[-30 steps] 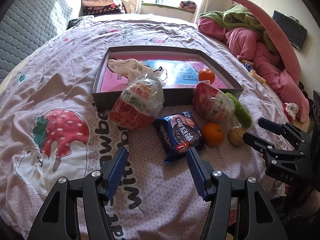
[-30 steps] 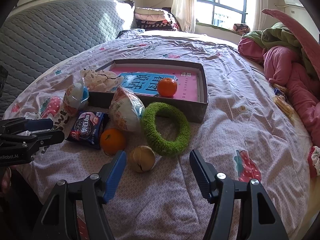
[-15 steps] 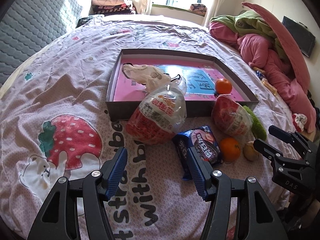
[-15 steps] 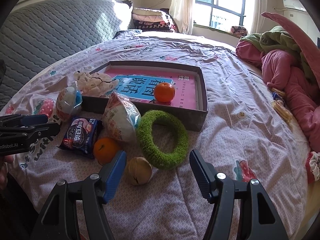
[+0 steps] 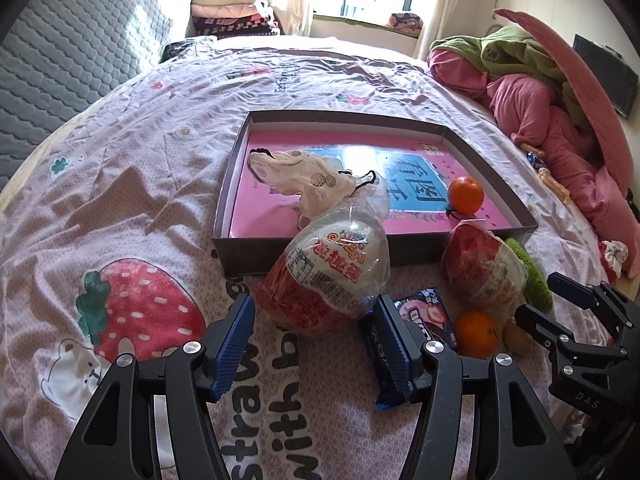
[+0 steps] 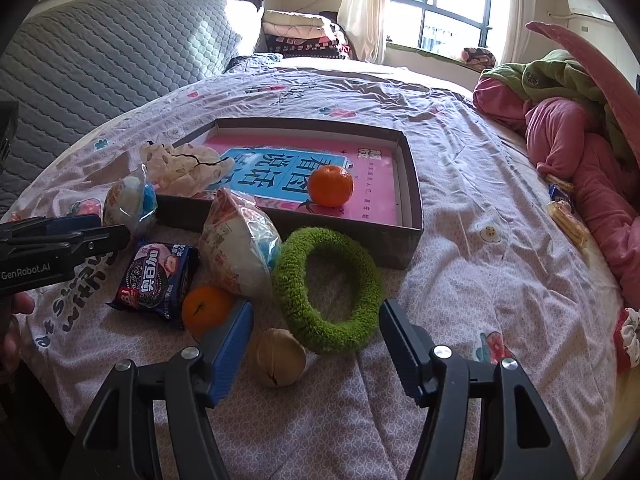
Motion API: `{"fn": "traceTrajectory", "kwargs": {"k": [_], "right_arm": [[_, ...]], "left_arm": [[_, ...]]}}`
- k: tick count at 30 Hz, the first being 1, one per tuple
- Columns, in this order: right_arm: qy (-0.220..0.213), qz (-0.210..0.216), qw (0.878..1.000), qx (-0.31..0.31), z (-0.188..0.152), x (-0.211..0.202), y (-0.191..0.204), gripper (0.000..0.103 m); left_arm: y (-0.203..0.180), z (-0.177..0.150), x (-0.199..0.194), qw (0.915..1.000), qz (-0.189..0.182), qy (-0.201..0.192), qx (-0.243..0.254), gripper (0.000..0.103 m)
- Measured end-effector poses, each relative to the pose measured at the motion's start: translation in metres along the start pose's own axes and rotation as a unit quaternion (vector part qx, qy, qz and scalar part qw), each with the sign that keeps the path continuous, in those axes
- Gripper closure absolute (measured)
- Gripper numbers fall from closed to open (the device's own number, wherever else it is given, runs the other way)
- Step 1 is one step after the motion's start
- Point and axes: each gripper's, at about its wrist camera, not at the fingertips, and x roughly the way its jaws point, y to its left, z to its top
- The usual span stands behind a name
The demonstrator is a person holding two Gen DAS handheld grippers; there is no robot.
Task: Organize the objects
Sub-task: 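Move left tool toward the clear egg-shaped snack package while right tool approaches the green ring, then close left tool on the snack package while right tool grasps the green fuzzy ring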
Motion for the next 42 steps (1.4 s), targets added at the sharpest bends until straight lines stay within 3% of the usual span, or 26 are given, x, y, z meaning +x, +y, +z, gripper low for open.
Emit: {"fn": "traceTrajectory", "kwargs": {"k": [11,16,18,33,42], "right_arm": [[0.008,-0.001,1.0,0.009,0.004,0.01,-0.006,0.054],[0.006,0.0,1.0,0.0,0.007,0.011,-0.003,0.065],[0.003,0.007,1.0,0.003,0.008,0.011,-0.003,0.075],[-0.011,0.029,0.999,0.021,0.013,0.005,-0.011,0.083],[-0.043,0.03,0.998,0.039,0.019,-0.009,-0.017,0.083]], "left_arm": [[0.002,0.007,0.014,0.9998,-0.008,0.011,-0.016,0.035],[0.001,0.007,0.018,0.9998,-0.004,0.011,-0.018,0.034],[0.002,0.007,0.021,0.9996,-0.004,0.014,-0.023,0.035],[0.011,0.009,0.028,0.997,-0.045,0.019,-0.059,0.039],[0.0,0.012,0.006,0.9976,-0.051,-0.014,-0.045,0.039]]}}
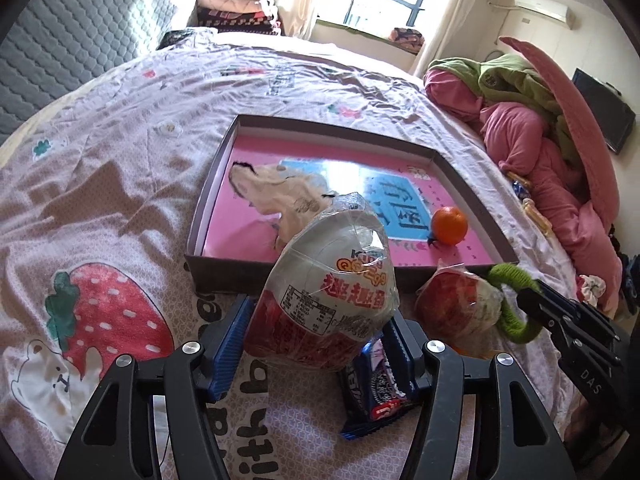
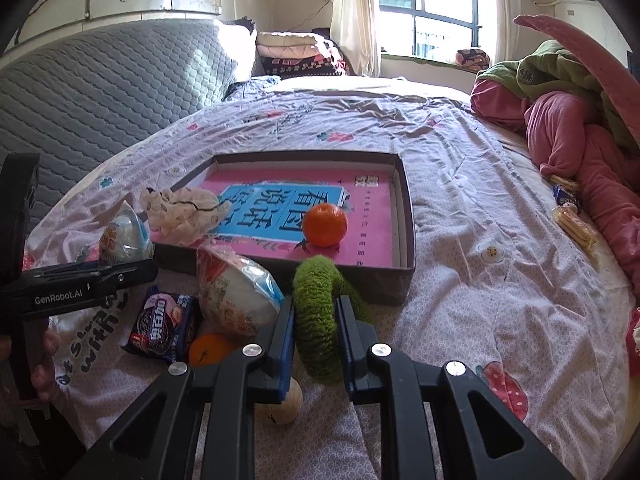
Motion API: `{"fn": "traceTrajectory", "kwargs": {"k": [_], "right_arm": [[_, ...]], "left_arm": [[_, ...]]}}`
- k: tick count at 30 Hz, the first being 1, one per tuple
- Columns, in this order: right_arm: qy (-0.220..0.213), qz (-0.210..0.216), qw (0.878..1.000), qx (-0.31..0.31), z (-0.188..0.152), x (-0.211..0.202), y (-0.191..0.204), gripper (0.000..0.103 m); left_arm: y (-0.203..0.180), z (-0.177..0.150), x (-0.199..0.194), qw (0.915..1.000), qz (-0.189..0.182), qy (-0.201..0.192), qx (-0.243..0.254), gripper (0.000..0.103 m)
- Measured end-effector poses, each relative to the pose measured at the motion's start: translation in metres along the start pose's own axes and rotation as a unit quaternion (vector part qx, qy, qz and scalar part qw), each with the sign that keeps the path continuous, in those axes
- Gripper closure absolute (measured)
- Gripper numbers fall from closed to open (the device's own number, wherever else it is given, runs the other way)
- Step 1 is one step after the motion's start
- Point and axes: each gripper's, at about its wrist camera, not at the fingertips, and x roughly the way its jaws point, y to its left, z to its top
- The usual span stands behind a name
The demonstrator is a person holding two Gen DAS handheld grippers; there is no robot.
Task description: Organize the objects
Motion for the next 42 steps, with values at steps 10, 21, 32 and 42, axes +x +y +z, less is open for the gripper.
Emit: {"fn": "traceTrajectory", "kwargs": {"k": [10,21,32,42], "right_arm": [[-0.028,0.011,1.0,0.008,0.013,-0.01,0.007,0.083],[-0.006,0.006,1.0,0.006,0.006,-0.005,-0.004,0.095],[-0.014,0.032,0.999,0.007,0.006,-0.014,-0.005,0.096],[0.001,0.028,1.0,0.011,0.0,-0.011,-0.012,0.096]], "left_arm": [[-0.014,0.004,-0.012,0.9997,-0.007,-0.021,0.007,0.039],[-0.012,0.006,-0.017,0.9995,-0.008,-0.03,0.003,0.039],[-0.019,0.005,-0.019,0.9993,-0.011,-0.032,0.013,0.039],[-0.027,0.004,-0.02,0.9991,-0.014,-0.035,0.02,0.039]]}}
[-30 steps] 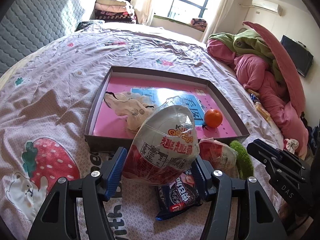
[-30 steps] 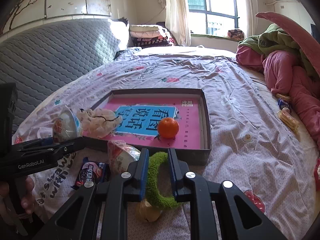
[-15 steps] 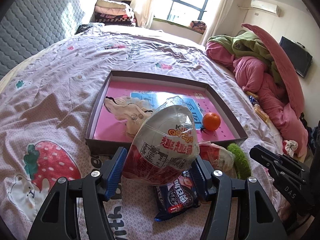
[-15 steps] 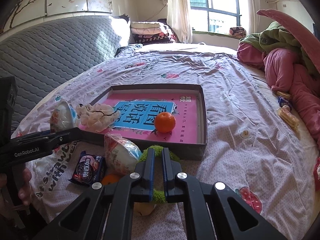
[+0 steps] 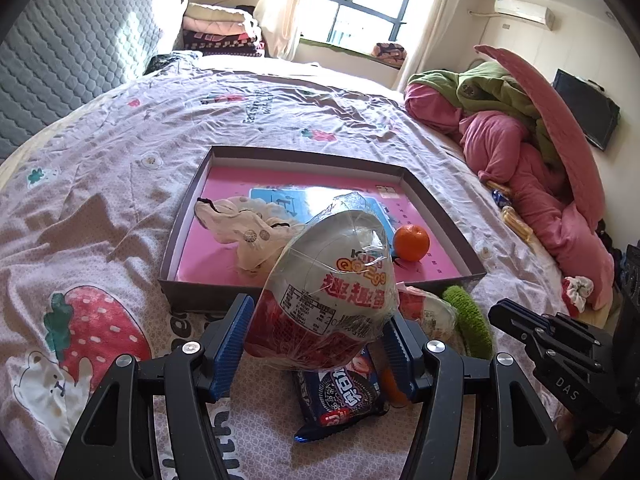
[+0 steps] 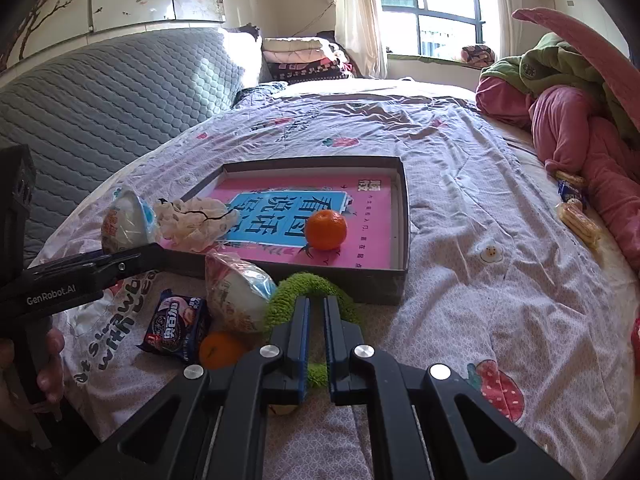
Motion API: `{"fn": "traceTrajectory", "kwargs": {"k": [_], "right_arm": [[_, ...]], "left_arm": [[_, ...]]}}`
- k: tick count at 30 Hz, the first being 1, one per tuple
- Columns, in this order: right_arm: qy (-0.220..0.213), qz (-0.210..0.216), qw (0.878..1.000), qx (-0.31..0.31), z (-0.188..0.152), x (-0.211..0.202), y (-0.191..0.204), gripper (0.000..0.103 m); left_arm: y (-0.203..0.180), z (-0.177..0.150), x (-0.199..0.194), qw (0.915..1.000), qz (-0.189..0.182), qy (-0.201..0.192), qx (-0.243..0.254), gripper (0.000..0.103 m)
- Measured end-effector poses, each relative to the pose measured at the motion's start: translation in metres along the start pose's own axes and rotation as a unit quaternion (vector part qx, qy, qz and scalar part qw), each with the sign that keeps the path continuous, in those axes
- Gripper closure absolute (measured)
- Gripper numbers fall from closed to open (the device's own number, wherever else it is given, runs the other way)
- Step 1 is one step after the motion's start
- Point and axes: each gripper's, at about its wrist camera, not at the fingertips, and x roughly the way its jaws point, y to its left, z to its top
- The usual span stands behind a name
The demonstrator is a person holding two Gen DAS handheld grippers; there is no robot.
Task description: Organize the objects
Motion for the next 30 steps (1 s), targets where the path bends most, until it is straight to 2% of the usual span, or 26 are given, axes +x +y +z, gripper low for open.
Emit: {"fn": "traceTrajectory", "kwargs": {"k": [30], "right_arm": [[0.045,0.021,0.998,0.028,-0.001,0.038,0.0,0.096]], "left_arm": [[-0.007,-0.001,0.011,0.9998,-0.011,0.014,-0.005,0.039]]}}
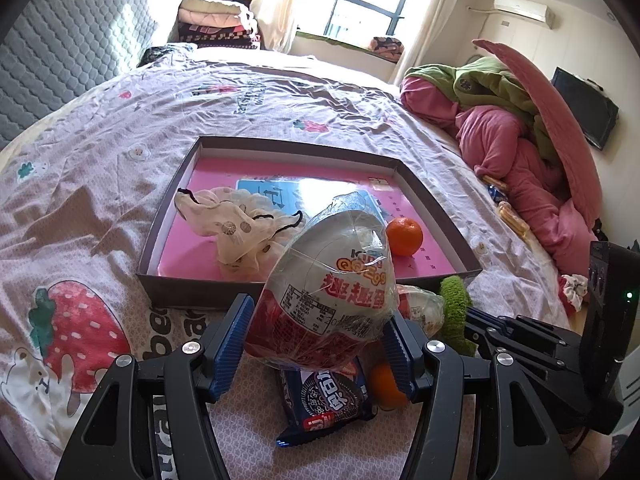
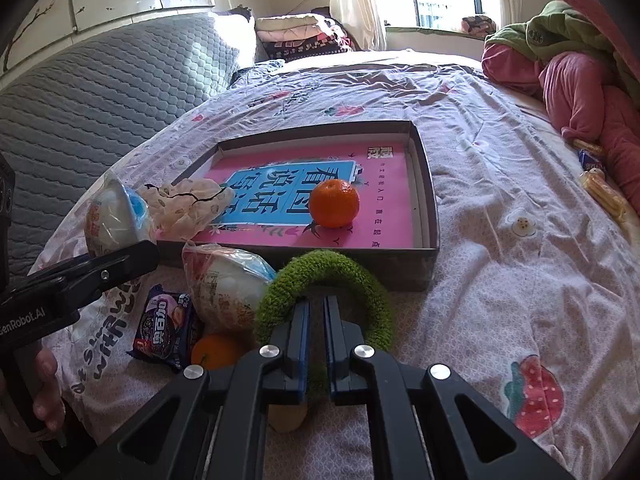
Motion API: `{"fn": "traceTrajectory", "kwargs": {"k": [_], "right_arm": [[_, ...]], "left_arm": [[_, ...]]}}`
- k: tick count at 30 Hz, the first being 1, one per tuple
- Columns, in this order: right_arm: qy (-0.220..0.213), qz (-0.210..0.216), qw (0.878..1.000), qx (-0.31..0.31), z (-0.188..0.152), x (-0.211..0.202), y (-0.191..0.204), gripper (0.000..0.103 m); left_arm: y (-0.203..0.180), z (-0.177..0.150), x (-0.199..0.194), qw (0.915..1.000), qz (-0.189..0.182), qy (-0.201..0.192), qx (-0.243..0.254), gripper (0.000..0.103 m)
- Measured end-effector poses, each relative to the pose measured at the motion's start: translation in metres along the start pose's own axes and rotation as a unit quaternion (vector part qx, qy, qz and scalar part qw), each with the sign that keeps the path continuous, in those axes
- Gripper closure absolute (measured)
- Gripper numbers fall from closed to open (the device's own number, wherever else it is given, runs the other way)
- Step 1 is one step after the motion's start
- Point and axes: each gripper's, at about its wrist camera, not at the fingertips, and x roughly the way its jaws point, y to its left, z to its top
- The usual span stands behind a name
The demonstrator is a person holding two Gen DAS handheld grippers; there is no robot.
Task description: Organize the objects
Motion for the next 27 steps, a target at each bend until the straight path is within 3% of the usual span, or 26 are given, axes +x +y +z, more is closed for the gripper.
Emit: {"fn": "traceTrajectory", "kwargs": {"k": [27], "right_arm": [[-0.053,0.007,0.998,0.033,0.025,-0.002,-0.001,0.096]], "left_arm": [[-0.004,0.008,0.011,0.9999,-0.005,0.0,-0.009,0.039]]}}
